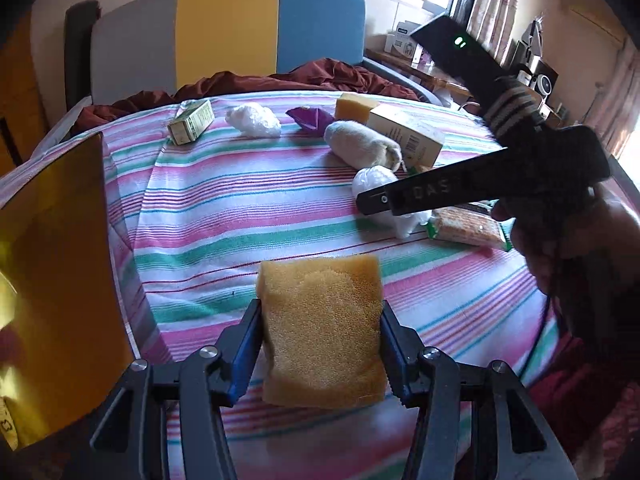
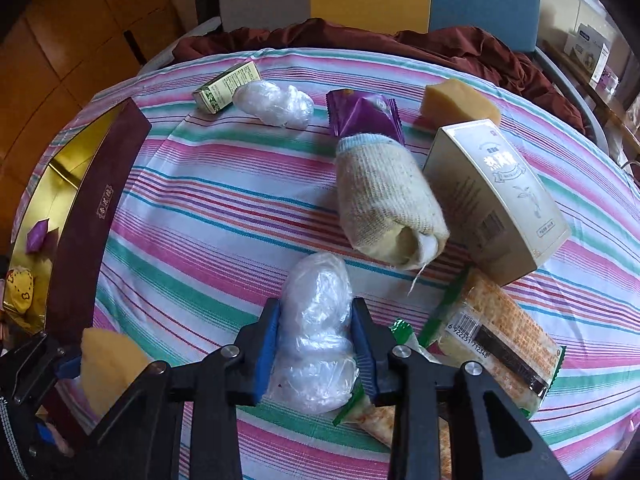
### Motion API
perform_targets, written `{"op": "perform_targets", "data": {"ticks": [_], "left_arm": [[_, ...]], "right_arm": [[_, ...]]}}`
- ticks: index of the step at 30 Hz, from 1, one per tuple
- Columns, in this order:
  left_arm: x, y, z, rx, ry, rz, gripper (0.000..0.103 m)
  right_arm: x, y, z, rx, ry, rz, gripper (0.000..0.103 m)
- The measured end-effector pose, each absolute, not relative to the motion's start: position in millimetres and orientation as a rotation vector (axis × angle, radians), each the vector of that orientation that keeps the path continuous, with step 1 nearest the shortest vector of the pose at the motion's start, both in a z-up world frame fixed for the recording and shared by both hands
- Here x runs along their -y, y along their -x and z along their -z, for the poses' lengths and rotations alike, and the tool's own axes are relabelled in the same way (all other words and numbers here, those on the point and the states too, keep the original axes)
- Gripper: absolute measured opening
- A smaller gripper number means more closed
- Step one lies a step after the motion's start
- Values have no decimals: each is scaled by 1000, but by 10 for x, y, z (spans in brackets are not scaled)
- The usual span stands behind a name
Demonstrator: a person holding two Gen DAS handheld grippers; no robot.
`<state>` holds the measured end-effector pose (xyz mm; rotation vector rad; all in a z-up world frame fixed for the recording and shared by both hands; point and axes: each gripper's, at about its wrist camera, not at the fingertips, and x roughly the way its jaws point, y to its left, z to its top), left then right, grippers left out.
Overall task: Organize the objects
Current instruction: 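Grasp the plastic-wrapped cotton with the right gripper while the left lifts the sponge, then carry the sponge over the gold tray and open the left gripper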
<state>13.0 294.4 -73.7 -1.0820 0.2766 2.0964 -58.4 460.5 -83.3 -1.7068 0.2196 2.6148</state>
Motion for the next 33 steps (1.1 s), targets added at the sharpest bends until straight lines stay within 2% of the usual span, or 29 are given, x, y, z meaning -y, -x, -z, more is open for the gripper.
{"op": "perform_targets", "data": {"ticks": [10,17,24,33], "left_arm": [[-2427,-150,143,-179,977,-2163,55],[-1725,324,-64,-90,1030,-2298,55],[-971,1071,-58,-82,1169,-2451,56],[-494,1878,334,-56,1358,-2532,57]], "right_arm": [[-4556,580,832,-164,1698,-2606,35],[-4544,566,837,-131,1695,-2599,35],[-4506,562,842,-96,1691,-2595,35],[-4487,573,851,-85,1690,-2594,35]]}}
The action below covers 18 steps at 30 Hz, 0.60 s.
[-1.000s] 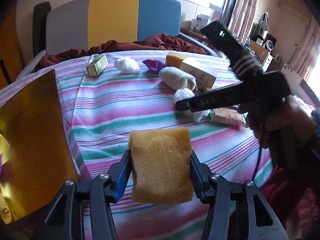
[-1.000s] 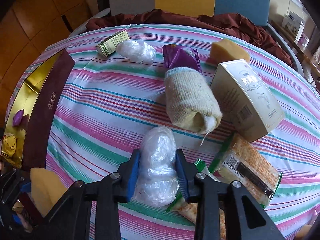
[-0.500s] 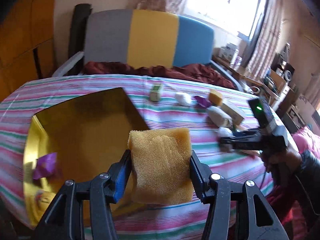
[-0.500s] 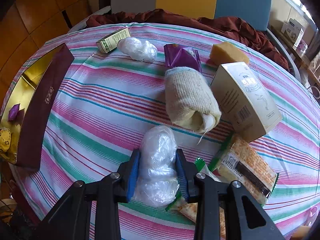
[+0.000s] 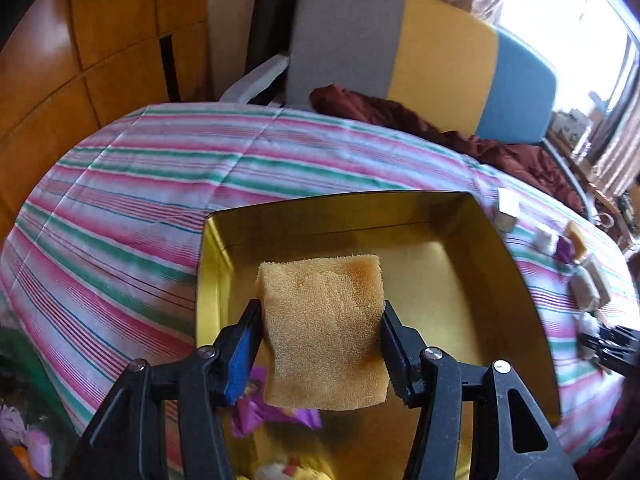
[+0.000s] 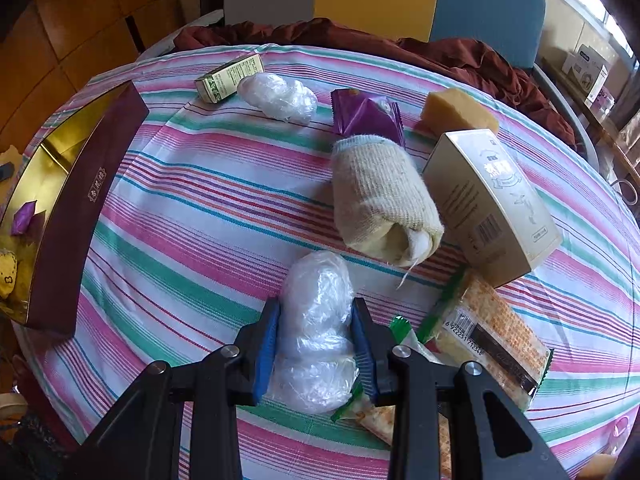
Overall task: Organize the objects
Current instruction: 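Carry the sponge over the gold tray and open the left gripper, then carry the plastic-wrapped cotton into the gold tray and open the right gripper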
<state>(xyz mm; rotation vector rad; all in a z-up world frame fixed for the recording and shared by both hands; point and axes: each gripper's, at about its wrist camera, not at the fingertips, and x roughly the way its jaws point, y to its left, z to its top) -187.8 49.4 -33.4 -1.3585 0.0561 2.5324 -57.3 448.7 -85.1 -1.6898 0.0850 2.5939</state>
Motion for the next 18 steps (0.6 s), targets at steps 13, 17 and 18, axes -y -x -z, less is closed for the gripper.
{"op": "perform_targets", "data": {"ticks": [13,17,18], "left_arm": [[-446,2217,684,-155,1447,-2573,80],[-414,2117,562,-118,1395,-2603,80],[-390,2064,506,-93,1374,-2610,80]], "right_arm": [[-4473,582,871,-76,1694,-2594,35],[-4466,592,881,-67,1697,-2592,35],[-4469,595,884,-66,1698,-2591,35]]}}
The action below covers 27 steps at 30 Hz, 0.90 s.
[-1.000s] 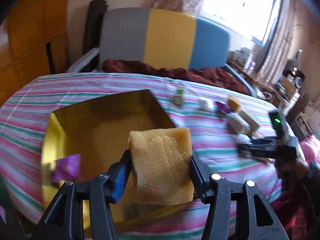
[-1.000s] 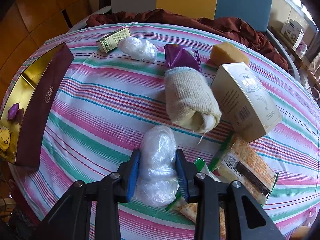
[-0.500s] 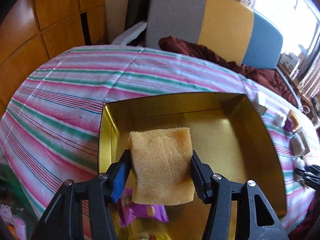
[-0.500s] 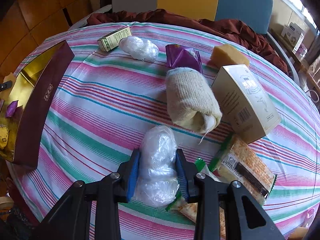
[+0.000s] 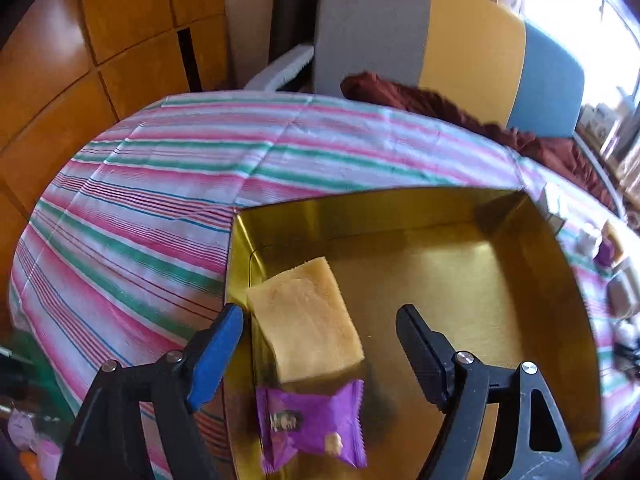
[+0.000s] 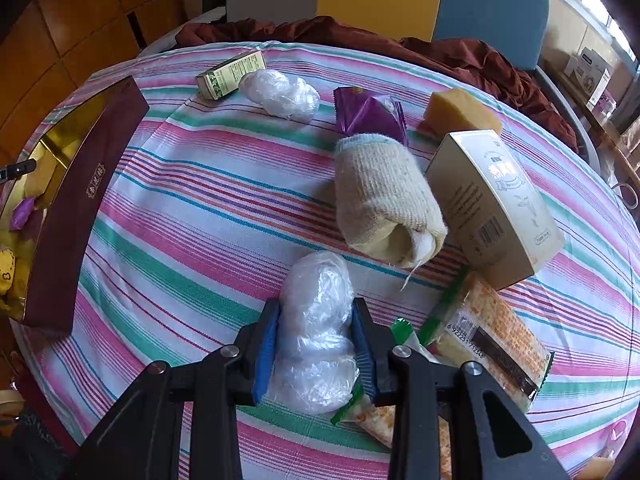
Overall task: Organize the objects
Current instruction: 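Carry the plastic-wrapped cotton into the gold tray and open the right gripper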
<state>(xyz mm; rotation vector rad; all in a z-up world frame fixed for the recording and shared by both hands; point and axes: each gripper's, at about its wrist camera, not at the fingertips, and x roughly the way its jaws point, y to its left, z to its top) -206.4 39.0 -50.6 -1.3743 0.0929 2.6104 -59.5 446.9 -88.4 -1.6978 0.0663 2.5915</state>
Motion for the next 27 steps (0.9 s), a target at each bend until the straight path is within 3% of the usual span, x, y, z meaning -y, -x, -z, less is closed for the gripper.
{"op": "perform_targets", "data": {"ticks": [12,17,21,27], "left_arm": [[51,1037,58,88,1171,-2687,80],[332,848,61,186,1187,-2722,80],[557,744,95,310,1212,-2723,86],[673,605,145,364,1205,-2718,87]], "right_arm": [[-4287,549,615,-148,1625,-2659,35],[-3637,623,162,-174,1563,-2856,35],[-2907,743,-90,-202,1580,-3026,35],[-1861,1103,133,-246,1787,-3059,35]]}}
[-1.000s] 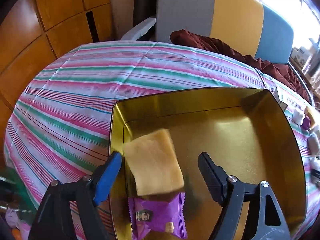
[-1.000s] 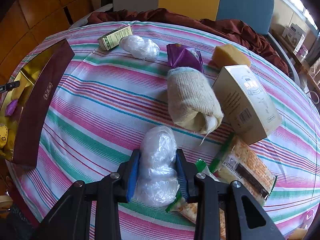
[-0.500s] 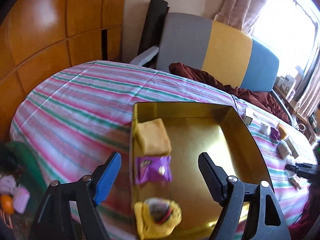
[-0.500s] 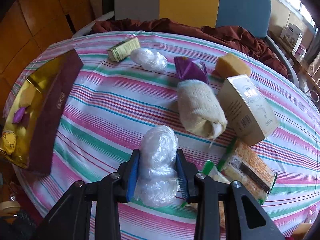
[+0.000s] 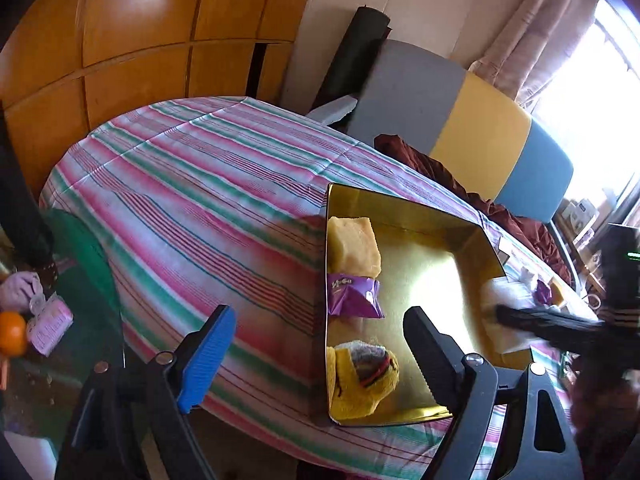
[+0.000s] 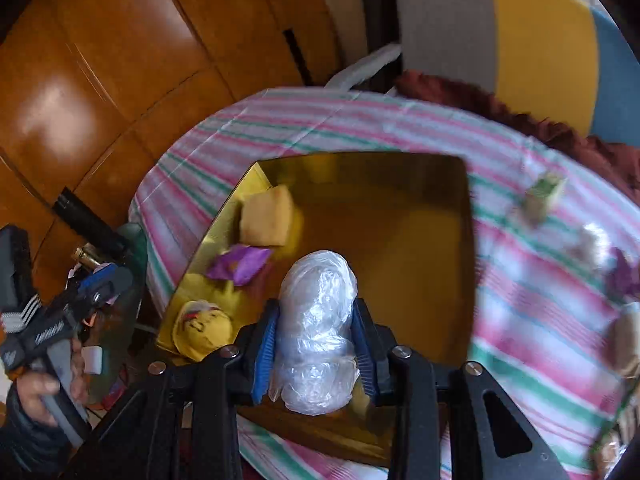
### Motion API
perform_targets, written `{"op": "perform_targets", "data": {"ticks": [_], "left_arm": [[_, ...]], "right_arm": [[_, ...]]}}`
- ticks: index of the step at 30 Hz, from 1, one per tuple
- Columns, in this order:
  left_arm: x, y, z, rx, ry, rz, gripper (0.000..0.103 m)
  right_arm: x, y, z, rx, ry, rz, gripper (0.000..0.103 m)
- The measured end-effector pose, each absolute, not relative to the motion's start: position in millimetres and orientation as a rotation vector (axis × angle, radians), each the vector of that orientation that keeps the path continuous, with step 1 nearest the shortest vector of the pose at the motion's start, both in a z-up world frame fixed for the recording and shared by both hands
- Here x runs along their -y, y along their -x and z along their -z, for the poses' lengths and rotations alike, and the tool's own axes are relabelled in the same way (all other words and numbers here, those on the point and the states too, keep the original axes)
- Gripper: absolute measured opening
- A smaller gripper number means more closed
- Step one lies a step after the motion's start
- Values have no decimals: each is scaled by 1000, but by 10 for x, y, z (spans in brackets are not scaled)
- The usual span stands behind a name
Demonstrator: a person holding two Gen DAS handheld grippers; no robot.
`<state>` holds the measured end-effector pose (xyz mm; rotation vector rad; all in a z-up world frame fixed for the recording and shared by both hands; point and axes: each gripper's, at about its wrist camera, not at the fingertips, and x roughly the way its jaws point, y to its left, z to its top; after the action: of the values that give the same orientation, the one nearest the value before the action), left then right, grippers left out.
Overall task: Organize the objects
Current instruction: 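Carry the plastic-wrapped cotton into the gold tray and open the right gripper, then grasp the green-edged cracker packet with the right gripper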
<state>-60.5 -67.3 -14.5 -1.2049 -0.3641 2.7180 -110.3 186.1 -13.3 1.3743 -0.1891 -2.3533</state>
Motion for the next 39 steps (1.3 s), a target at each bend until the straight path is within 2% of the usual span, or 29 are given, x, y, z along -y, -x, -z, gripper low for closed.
{"op": "perform_targets", "data": {"ticks": [8,11,15,21,27,32,36,39], "left_arm": [[789,544,231,421,1207,-2730,87],[796,546,264,428,1214,-2725,87],[757,519,266,392,1202,-2740,87],[655,471,197,327,1154,-2756,88],[503,434,152,307,1127,-2719,88],[278,438,92,278,1106,-2673,88],[48,450,37,245,1091,-2635,88],[-145,461,-11,210,1080,-2593,88]], "right_arm": [[-1153,1401,665,241,-1543,2220,37],[-1128,1438,753,333,-1559,2182,48],[-1153,1382,757,376,-1546,2171,51],[-1469,1172,504,339,-1469,2274,57],[-2023,895,337,308,-1446,2399,63],[-2817,637,255,378,-1484,2510,65],[-3588,478,249,516,-1568,2638,65],[-4266,332,259,701,-1656,2742,65]]}}
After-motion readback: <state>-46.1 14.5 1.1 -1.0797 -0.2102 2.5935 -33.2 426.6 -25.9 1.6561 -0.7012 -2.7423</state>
